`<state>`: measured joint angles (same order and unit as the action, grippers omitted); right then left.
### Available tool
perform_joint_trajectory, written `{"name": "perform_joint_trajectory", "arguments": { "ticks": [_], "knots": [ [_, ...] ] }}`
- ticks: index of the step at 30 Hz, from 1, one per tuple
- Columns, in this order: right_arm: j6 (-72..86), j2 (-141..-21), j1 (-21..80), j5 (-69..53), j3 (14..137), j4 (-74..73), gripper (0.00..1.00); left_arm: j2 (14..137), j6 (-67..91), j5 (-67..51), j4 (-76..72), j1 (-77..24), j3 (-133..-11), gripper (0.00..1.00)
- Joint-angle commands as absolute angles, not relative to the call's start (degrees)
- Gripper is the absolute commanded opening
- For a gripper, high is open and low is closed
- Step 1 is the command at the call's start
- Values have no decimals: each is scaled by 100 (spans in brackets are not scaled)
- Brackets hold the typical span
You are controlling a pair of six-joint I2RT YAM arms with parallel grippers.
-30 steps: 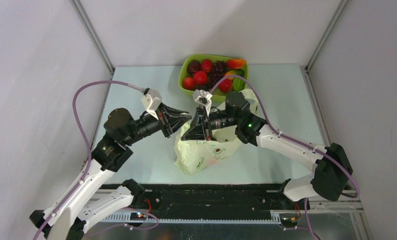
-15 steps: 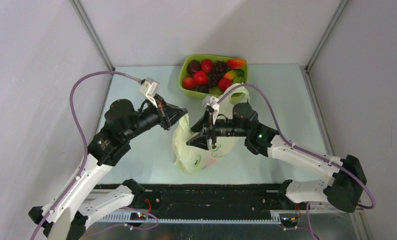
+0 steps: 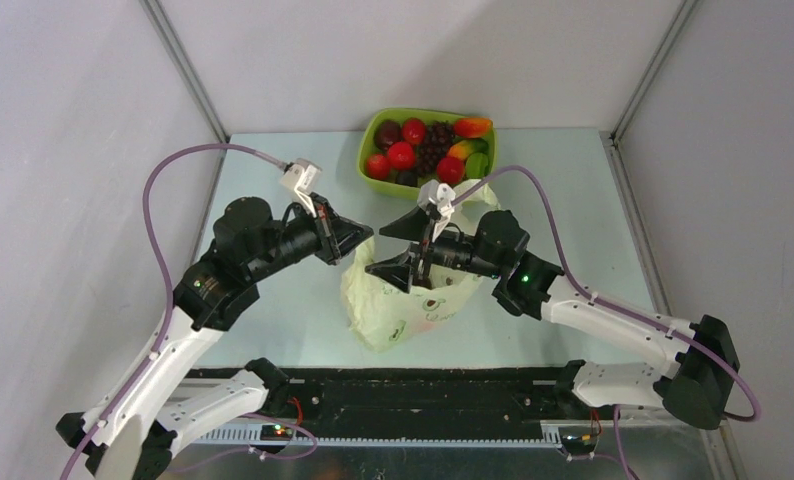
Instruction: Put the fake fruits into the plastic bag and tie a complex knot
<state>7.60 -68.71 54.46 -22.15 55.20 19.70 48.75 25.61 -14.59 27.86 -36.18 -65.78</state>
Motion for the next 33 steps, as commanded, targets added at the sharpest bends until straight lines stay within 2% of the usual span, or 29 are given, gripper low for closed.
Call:
{"name": "perform_joint_trajectory", "arguments": {
  "ticks": [1, 8, 10, 11, 12, 13, 14, 15, 16, 18, 20, 25, 33],
  "knots": [
    [570, -6942, 5642, -1546, 5597, 2606, 84, 4842, 2693, -1268, 2870, -3595, -6858, 0],
    [461, -7330, 5867, -1347, 5953, 2357, 76, 4866, 2747, -1239, 2879, -3595, -6901, 0],
    [419, -7374, 5927, -1212, 6007, 2315, 62, 4862, 2745, -1256, 2869, -3594, -6895, 0],
    [454, -7374, 5934, -1147, 6017, 2312, 41, 4866, 2730, -1300, 2846, -3594, -6889, 0],
    [495, -7361, 5940, -974, 6014, 2308, 29, 4859, 2714, -1336, 2825, -3599, -6866, 2],
    [598, -7336, 5940, -905, 6015, 2293, 9, 4856, 2630, -1424, 2813, -3596, -6861, 8],
    [633, -7315, 5930, -795, 6013, 2267, 3, 4833, 2576, -1505, 2828, -3600, -6850, 30],
    [714, -7278, 5914, -753, 6014, 2208, 0, 4794, 2441, -1522, 2838, -3594, -6844, 44],
    [744, -7260, 5902, -759, 6013, 2130, 0, 4688, 2368, -1530, 2832, -3594, -6809, 71],
    [868, -7191, 5836, -806, 6007, 2024, 0, 4441, 2160, -1533, 2703, -3594, -6660, 95],
    [1061, -7134, 5723, -1003, 6011, 1970, 0, 4107, 1952, -1581, 2432, -3591, -6373, 99],
    [1868, -7043, 5325, -1813, 6012, 2006, 0, 3302, 1887, -1762, 1446, -3595, -5214, 99],
    [2441, -6911, 5175, -1916, 6012, 1988, 0, 3629, 2077, -2001, -217, -3684, -4270, 99]
  ]
}}
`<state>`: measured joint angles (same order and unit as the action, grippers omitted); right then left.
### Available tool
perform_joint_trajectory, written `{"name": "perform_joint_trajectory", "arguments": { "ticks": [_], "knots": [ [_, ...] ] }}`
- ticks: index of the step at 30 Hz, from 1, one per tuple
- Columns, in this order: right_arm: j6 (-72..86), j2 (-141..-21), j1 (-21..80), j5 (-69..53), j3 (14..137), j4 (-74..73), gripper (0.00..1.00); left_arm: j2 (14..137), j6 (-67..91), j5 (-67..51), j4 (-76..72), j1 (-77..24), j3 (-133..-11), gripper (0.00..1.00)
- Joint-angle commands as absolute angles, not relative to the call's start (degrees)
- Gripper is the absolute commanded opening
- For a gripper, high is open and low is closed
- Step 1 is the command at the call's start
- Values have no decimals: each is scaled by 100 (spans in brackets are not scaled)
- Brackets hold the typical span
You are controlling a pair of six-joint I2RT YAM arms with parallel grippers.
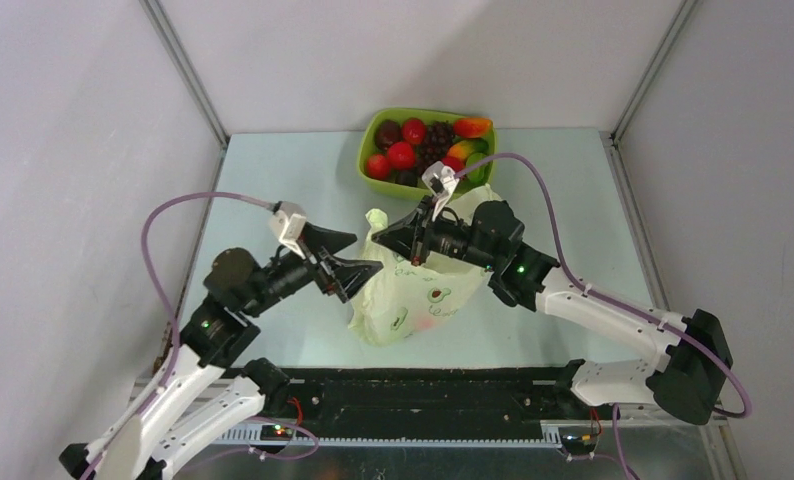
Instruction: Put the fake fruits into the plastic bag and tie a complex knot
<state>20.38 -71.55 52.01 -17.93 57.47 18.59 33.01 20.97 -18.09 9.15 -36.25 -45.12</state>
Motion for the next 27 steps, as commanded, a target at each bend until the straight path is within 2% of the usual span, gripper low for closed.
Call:
{"name": "perform_joint_trajectory", "arguments": {
  "ticks": [1, 5, 9, 12, 13, 16, 17, 18, 19, 21, 23, 27],
  "knots": [
    [2495, -6896, 5172, -1885, 6012, 1963, 0, 3678, 2044, -1976, -306, -3758, -4231, 99],
    [2666, -6869, 5168, -1728, 6009, 1919, 0, 3945, 1951, -1733, -760, -3991, -4039, 99],
    [2858, -6843, 5139, -1618, 6011, 1890, 0, 4146, 1847, -1645, -914, -4193, -3975, 87],
    [3036, -6802, 5086, -1599, 6011, 1936, 0, 4232, 1804, -1610, -899, -4267, -3893, 69],
    [3078, -6798, 5060, -1615, 6011, 1948, 0, 4244, 1807, -1609, -911, -4294, -3863, 60],
    [3260, -6793, 4998, -1656, 6012, 2012, 0, 4285, 1814, -1563, -976, -4333, -3705, 40],
    [3291, -6789, 4991, -1660, 6007, 2017, 0, 4317, 1812, -1529, -960, -4340, -3671, 30],
    [3336, -6782, 4979, -1660, 6013, 2027, 0, 4334, 1798, -1503, -950, -4345, -3655, 26],
    [3356, -6775, 4977, -1657, 6012, 2029, 0, 4357, 1791, -1446, -932, -4349, -3627, 15],
    [3382, -6760, 4967, -1659, 6014, 2038, 0, 4379, 1774, -1355, -913, -4361, -3581, 3],
    [3354, -6728, 4936, -1664, 6013, 2030, 0, 4368, 1742, -1310, -897, -4368, -3544, 0],
    [3192, -6554, 4728, -1653, 6015, 2008, 10, 4389, 1622, -1337, -756, -4363, -3519, 0]
  ]
}}
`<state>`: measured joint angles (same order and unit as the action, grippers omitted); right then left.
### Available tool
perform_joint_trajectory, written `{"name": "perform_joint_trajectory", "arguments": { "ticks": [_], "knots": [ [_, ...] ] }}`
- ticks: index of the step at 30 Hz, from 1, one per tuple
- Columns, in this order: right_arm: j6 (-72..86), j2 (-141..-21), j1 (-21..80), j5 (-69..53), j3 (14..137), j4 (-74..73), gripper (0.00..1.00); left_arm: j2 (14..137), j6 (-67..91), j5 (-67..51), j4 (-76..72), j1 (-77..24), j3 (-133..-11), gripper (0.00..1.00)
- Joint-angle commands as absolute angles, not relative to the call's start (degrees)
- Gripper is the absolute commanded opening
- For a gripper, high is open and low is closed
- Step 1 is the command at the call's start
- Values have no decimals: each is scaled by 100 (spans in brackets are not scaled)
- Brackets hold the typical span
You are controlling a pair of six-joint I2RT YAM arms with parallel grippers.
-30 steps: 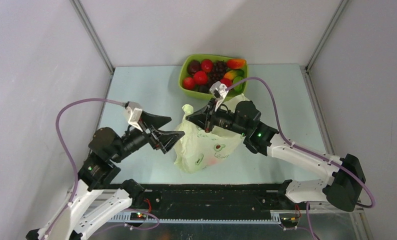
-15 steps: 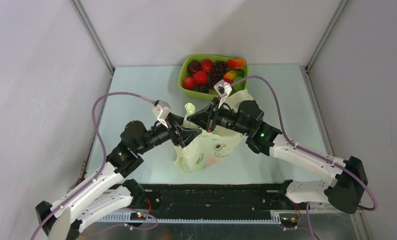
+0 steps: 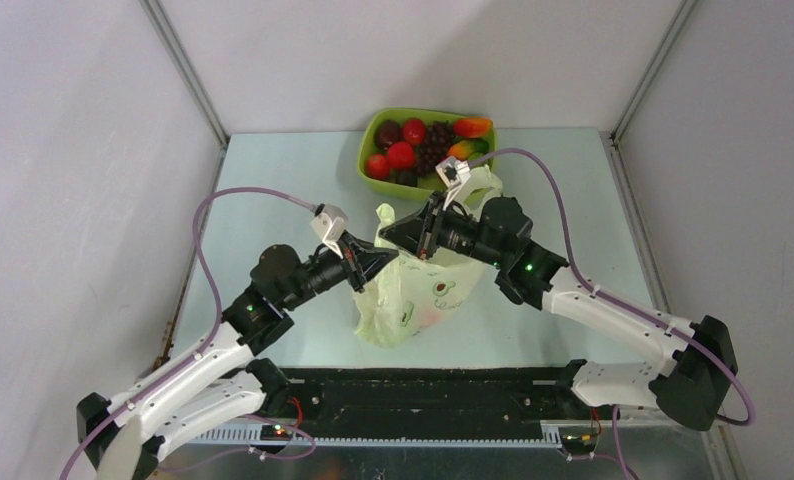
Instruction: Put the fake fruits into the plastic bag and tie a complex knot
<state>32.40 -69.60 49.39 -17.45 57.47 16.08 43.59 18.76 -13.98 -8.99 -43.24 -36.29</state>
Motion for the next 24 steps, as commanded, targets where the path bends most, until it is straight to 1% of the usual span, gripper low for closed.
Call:
{"name": "perform_joint_trajectory", "arguments": {
  "ticks": [1, 8, 10, 11, 12, 13, 14, 15, 16, 18, 20, 24],
  "knots": [
    [3156, -6524, 4641, -1655, 6018, 2010, 13, 4411, 1597, -1398, -712, -4367, -3526, 0],
    [2603, -6461, 4364, -1762, 6441, 1671, 20, 4431, 1454, -1507, -433, -4363, -3577, 0],
    [2387, -6426, 4350, -1934, 6473, 1616, 25, 4391, 1458, -1430, -383, -4362, -3602, 0],
    [2301, -6408, 4350, -2164, 6475, 1569, 31, 4370, 1472, -1381, -362, -4360, -3616, 0],
    [2135, -6366, 4368, -2402, 6477, 1540, 40, 4360, 1497, -1363, -357, -4362, -3635, 0],
    [2056, -6347, 4381, -2497, 6477, 1446, 44, 4346, 1509, -1352, -357, -4361, -3651, 0],
    [1896, -6315, 4400, -2672, 6471, 1396, 54, 4335, 1522, -1357, -363, -4362, -3653, 0],
    [1729, -6304, 4406, -2738, 6470, 1289, 59, 4323, 1526, -1372, -379, -4365, -3653, 0],
    [1660, -6285, 4430, -2827, 6473, 1242, 69, 4315, 1528, -1389, -383, -4363, -3655, 0],
    [1495, -6281, 4451, -2930, 6474, 1158, 77, 4301, 1525, -1463, -387, -4360, -3663, 0],
    [1402, -6332, 4452, -2984, 6530, 1086, 82, 4290, 1519, -1527, -380, -4365, -3667, 0],
    [1228, -6603, 4446, -3189, 6785, 942, 85, 4257, 1505, -1591, -367, -4364, -3648, 0]
  ]
}}
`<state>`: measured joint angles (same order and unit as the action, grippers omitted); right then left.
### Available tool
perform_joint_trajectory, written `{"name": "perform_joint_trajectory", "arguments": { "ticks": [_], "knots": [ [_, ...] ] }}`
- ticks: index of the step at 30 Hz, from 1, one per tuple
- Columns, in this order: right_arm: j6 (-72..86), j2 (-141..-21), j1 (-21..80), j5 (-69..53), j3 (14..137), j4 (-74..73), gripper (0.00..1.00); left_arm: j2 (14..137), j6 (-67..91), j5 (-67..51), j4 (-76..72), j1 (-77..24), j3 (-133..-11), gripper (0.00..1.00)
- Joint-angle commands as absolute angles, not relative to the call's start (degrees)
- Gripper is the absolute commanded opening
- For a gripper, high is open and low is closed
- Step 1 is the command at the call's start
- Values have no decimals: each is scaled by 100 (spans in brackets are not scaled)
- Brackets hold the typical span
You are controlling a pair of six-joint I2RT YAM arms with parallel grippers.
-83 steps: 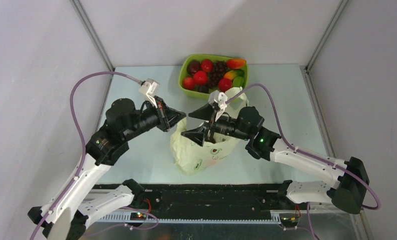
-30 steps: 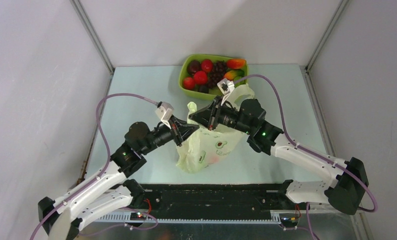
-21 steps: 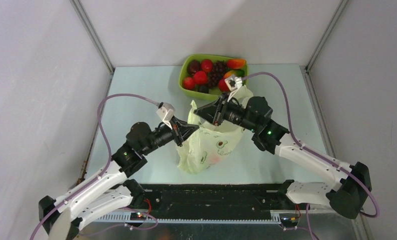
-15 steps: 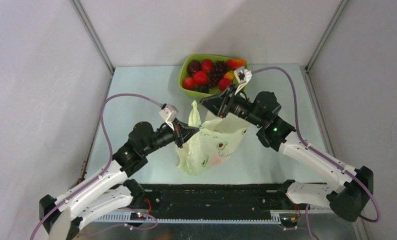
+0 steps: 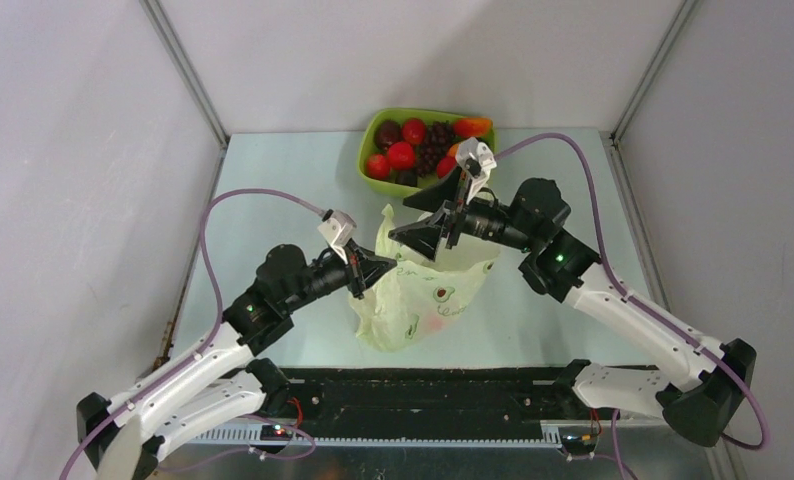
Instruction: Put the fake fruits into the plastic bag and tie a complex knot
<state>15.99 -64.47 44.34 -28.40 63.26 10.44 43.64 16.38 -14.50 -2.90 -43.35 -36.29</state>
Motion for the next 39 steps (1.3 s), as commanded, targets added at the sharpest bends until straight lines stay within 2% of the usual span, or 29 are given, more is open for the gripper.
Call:
{"name": "perform_joint_trajectory", "arguments": {
  "ticks": [1, 3, 5, 10, 16, 18, 20, 21, 22, 23, 25, 26, 28, 29, 30, 31, 33, 36, 39],
  "knots": [
    [1197, -5854, 4449, -3211, 6862, 930, 85, 4260, 1504, -1599, -351, -4362, -3654, 0],
    [1164, -6738, 4451, -3307, 6963, 923, 84, 4251, 1499, -1620, -336, -4362, -3649, 0],
    [1154, -6966, 4460, -3359, 7056, 911, 82, 4245, 1501, -1626, -328, -4360, -3648, 0],
    [1136, -7261, 4481, -3375, 7222, 857, 74, 4232, 1524, -1635, -319, -4371, -3662, 0],
    [1054, -7443, 4478, -3334, 7268, 792, 70, 4205, 1515, -1609, -297, -4371, -3678, 0],
    [1057, -7478, 4476, -3320, 7273, 796, 65, 4216, 1504, -1621, -283, -4374, -3690, 0],
    [1078, -7490, 4476, -3307, 7269, 832, 52, 4223, 1499, -1636, -274, -4363, -3691, 0],
    [1093, -7494, 4479, -3294, 7269, 847, 39, 4231, 1496, -1646, -273, -4363, -3691, 0],
    [1130, -7490, 4479, -3269, 7269, 880, 31, 4234, 1488, -1649, -262, -4361, -3691, 0],
    [1150, -7485, 4481, -3201, 7273, 892, 16, 4227, 1482, -1649, -241, -4362, -3691, 0],
    [1203, -7460, 4478, -3092, 7269, 906, 0, 4213, 1454, -1652, -159, -4372, -3705, 0],
    [1221, -7426, 4481, -3058, 7269, 903, 0, 4212, 1405, -1652, -97, -4366, -3745, 2],
    [1251, -7367, 4481, -2986, 7266, 880, 0, 4177, 1327, -1517, 186, -4361, -3854, 24],
    [1266, -7320, 4486, -2966, 7267, 857, 0, 4136, 1296, -1483, 365, -4364, -3900, 43],
    [1266, -7298, 4501, -2958, 7268, 842, 0, 4111, 1245, -1419, 424, -4362, -3994, 51],
    [1266, -7265, 4518, -2951, 7273, 819, 0, 4058, 1229, -1386, 488, -4362, -4032, 67],
    [1270, -7221, 4552, -2929, 7269, 777, 0, 4001, 1221, -1307, 454, -4363, -4181, 83],
    [1293, -7175, 4596, -2866, 7268, 756, 0, 4082, 1214, -1255, 285, -4362, -4425, 96],
    [1305, -7135, 4647, -2814, 7275, 762, 0, 4300, 1247, -1212, -33, -4365, -4569, 99]
  ]
}}
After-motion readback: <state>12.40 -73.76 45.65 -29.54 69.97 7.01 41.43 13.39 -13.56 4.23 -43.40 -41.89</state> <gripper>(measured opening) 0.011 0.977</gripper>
